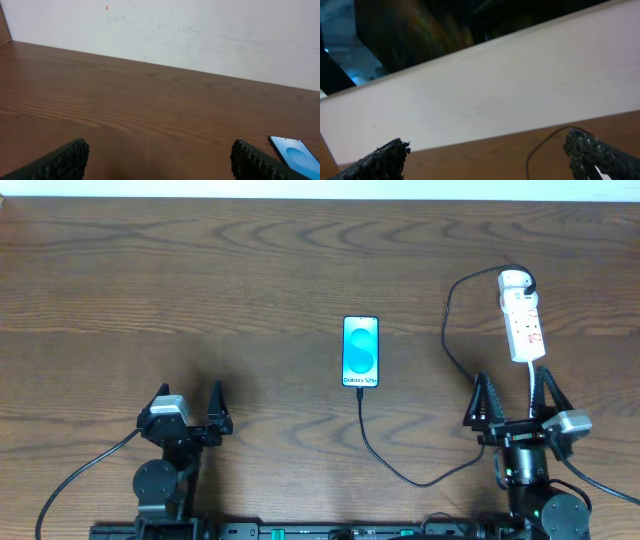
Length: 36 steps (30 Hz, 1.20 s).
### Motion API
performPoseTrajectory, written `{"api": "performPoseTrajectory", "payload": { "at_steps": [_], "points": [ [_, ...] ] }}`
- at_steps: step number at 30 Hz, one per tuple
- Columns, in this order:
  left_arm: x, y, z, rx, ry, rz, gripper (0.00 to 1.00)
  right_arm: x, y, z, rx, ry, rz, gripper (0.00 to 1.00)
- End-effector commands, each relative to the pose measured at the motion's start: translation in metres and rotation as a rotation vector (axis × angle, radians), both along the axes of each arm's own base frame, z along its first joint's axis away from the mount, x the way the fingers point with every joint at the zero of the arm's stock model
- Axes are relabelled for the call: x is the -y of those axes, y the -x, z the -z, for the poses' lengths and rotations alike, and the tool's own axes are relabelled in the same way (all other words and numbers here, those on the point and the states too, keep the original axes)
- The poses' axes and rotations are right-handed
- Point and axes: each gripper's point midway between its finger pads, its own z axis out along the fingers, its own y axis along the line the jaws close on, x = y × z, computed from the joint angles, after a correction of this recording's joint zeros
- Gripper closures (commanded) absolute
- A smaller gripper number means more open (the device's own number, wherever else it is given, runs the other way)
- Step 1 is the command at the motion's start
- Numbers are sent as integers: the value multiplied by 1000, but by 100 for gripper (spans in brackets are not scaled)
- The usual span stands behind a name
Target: Plug charger to phone and switch on socket
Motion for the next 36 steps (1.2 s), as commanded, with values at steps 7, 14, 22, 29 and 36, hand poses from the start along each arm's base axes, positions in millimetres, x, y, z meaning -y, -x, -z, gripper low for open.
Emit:
{"api": "performPoseTrajectory", "payload": {
  "at_steps": [7,14,22,29,36],
  "points": [
    [2,1,15,-44,-9,13,9,11,-10,36,-52,24,73,1],
    [2,1,15,-44,-9,13,9,20,-15,58,-137,14,123,1],
    [2,1,15,-44,-9,13,9,23,-17,93,-279,16,137,1],
    [2,1,15,-44,-9,13,9,24,-16,110,-343,104,150,1],
    [2,1,15,-44,-9,13,10,18,-16,110,-340,150,129,1]
  ]
}}
